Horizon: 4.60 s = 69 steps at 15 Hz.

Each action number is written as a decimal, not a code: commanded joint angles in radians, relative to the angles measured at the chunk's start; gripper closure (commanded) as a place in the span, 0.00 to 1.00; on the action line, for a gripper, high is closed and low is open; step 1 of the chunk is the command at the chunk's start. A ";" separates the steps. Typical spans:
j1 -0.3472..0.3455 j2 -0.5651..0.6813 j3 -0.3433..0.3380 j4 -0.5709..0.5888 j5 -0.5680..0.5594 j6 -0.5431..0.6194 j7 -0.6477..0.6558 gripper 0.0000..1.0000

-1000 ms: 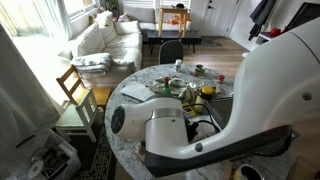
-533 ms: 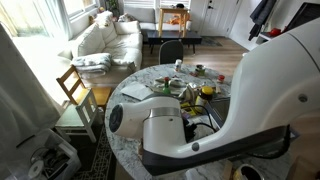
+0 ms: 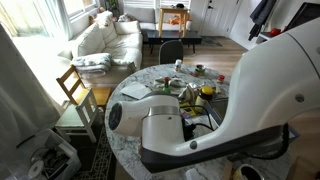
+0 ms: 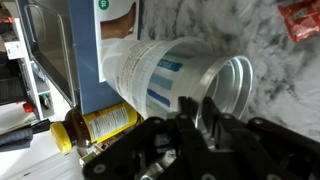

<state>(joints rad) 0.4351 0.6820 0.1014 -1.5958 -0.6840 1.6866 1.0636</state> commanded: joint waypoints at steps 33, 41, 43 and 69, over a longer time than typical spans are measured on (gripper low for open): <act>-0.111 -0.373 0.017 -0.354 0.056 0.427 0.084 0.99; -0.160 -0.411 0.008 -0.440 0.229 0.639 0.071 0.99; -0.172 -0.410 0.006 -0.460 0.283 0.708 0.063 0.99; -0.203 -0.577 -0.017 -0.555 0.394 0.540 0.152 0.00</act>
<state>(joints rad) 0.2439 0.1096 0.0791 -2.1320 -0.2723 2.2776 1.1042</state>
